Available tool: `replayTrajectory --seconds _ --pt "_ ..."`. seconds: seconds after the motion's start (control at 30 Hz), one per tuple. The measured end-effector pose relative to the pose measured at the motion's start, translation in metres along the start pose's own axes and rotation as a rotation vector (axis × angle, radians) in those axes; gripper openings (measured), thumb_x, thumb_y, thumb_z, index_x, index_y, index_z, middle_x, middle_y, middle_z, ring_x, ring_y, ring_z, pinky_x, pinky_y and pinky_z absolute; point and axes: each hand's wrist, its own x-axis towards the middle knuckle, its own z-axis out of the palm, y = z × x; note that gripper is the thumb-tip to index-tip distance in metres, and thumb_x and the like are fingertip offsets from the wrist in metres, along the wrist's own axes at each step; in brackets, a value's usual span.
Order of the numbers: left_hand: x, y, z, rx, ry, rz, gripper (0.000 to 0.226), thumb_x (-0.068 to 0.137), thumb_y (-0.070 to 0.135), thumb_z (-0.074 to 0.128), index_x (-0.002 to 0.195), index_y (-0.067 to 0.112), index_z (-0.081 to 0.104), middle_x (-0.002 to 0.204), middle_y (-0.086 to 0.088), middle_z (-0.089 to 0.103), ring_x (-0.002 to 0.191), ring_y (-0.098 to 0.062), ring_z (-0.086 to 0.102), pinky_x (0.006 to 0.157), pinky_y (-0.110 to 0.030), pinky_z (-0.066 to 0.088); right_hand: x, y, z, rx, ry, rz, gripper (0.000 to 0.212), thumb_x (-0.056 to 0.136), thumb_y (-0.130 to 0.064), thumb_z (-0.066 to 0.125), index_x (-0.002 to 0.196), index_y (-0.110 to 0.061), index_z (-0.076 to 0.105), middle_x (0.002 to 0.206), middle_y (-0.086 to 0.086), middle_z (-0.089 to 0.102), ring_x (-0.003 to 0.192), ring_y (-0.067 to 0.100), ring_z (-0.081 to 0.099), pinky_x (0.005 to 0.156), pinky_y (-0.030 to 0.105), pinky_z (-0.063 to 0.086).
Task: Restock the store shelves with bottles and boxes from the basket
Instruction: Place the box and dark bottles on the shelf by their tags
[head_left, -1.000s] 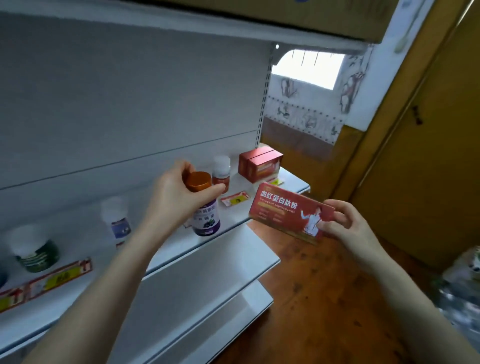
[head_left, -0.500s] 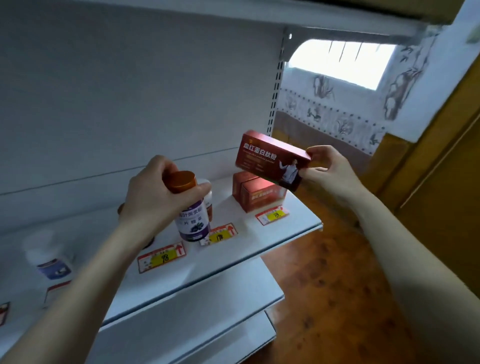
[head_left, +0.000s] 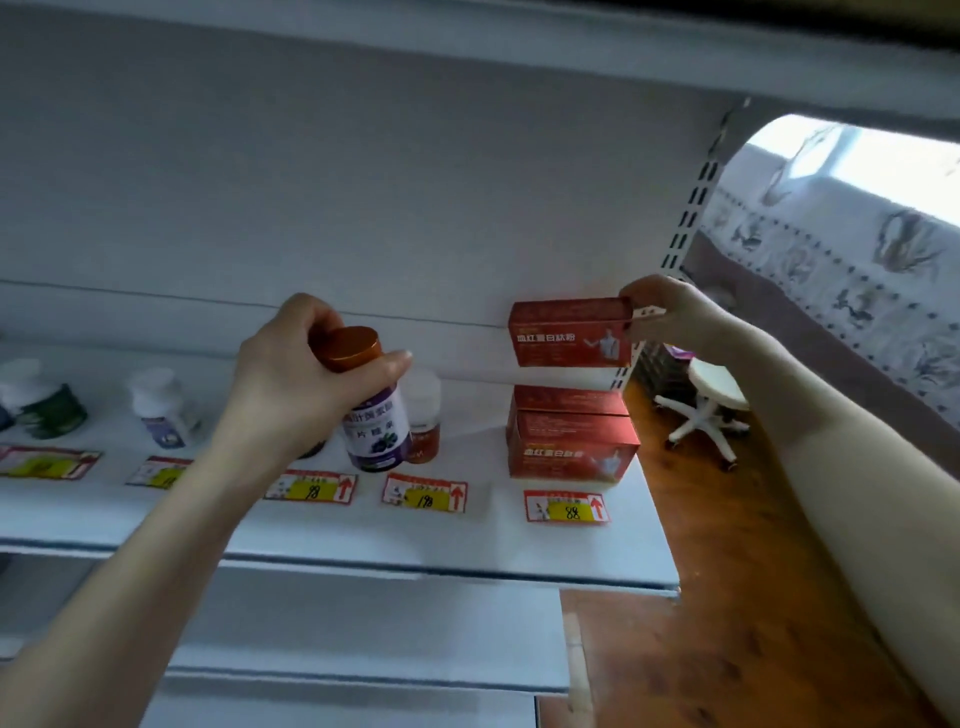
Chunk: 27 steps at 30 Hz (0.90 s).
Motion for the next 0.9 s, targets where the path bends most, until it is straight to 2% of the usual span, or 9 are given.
replayTrajectory --seconds 0.1,0.2,0.23,0.33,0.37,0.5,0.63,0.7,0.9 --pt "0.001 0.005 0.005 0.028 0.039 -0.004 0.043 0.069 0.039 0.076 0.091 0.014 0.049 0.080 0.011 0.049 0.070 0.001 0.046 0.054 -0.017 0.033 0.007 0.015 0.009 0.011 -0.055 0.056 0.046 0.077 0.006 0.063 0.119 -0.006 0.052 0.112 0.011 0.056 0.098 0.021 0.057 0.082 0.028 0.046" --pt "0.003 0.005 0.010 0.052 0.039 -0.020 0.043 0.069 0.038 0.076 0.091 0.014 0.048 0.080 0.011 0.049 0.070 0.001 0.045 0.054 -0.016 0.032 0.008 0.031 0.020 0.142 -0.106 0.137 0.044 0.079 0.013 0.056 0.120 -0.001 0.049 0.110 0.016 0.055 0.080 0.013 0.057 0.063 0.013 0.051" --pt "0.004 0.005 0.012 0.062 0.039 -0.023 0.043 0.069 0.038 0.076 0.092 0.014 0.048 0.081 0.011 0.049 0.070 0.001 0.045 0.054 -0.016 0.032 0.010 0.037 0.022 0.182 -0.123 0.165 0.044 0.079 0.015 0.054 0.120 -0.001 0.049 0.111 0.018 0.055 0.080 0.014 0.057 0.063 0.011 0.052" --pt "0.006 0.004 0.017 0.090 0.050 -0.019 0.044 0.069 0.039 0.075 0.092 0.014 0.048 0.080 0.013 0.048 0.070 0.002 0.045 0.054 -0.015 0.032 0.016 0.055 0.029 0.285 -0.188 0.258 0.042 0.079 0.018 0.050 0.115 -0.005 0.049 0.116 0.020 0.054 0.099 0.026 0.057 0.084 0.027 0.050" --pt "0.007 0.005 0.019 0.099 0.058 -0.014 0.044 0.070 0.039 0.075 0.093 0.014 0.048 0.080 0.014 0.047 0.070 0.002 0.044 0.055 -0.014 0.032 0.018 0.061 0.031 0.299 -0.217 0.288 0.042 0.079 0.018 0.049 0.114 -0.006 0.048 0.117 0.019 0.053 0.102 0.027 0.057 0.085 0.029 0.050" --pt "0.010 0.004 0.022 0.116 0.084 0.003 0.043 0.070 0.040 0.075 0.093 0.016 0.047 0.080 0.017 0.046 0.071 0.002 0.044 0.056 -0.015 0.033 0.020 0.075 0.037 0.337 -0.274 0.387 0.038 0.084 0.010 0.050 0.115 -0.012 0.048 0.108 0.009 0.053 0.094 0.016 0.057 0.070 0.019 0.054" --pt "0.012 0.003 0.024 0.131 0.076 0.006 0.043 0.071 0.040 0.074 0.095 0.016 0.047 0.080 0.016 0.046 0.075 -0.009 0.047 0.056 -0.014 0.032 0.020 0.085 0.043 0.382 -0.255 0.407 0.020 0.089 -0.004 0.051 0.106 -0.014 0.052 0.104 0.008 0.055 0.102 0.023 0.054 0.085 0.028 0.048" --pt "0.012 0.003 0.025 0.137 0.078 0.012 0.043 0.071 0.038 0.074 0.095 0.016 0.047 0.080 0.014 0.046 0.081 -0.013 0.048 0.056 -0.014 0.032 0.017 0.084 0.048 0.393 -0.239 0.398 0.018 0.090 -0.007 0.051 0.107 -0.013 0.052 0.101 0.006 0.056 0.098 0.021 0.056 0.082 0.027 0.048" --pt "0.015 0.004 0.028 0.127 0.074 0.040 0.041 0.072 0.038 0.074 0.092 0.015 0.046 0.079 0.016 0.046 0.069 0.000 0.045 0.055 -0.012 0.031 0.013 0.079 0.056 0.384 -0.218 0.373 0.018 0.092 -0.007 0.050 0.109 -0.013 0.050 0.101 0.005 0.056 0.094 0.017 0.055 0.072 0.022 0.046"
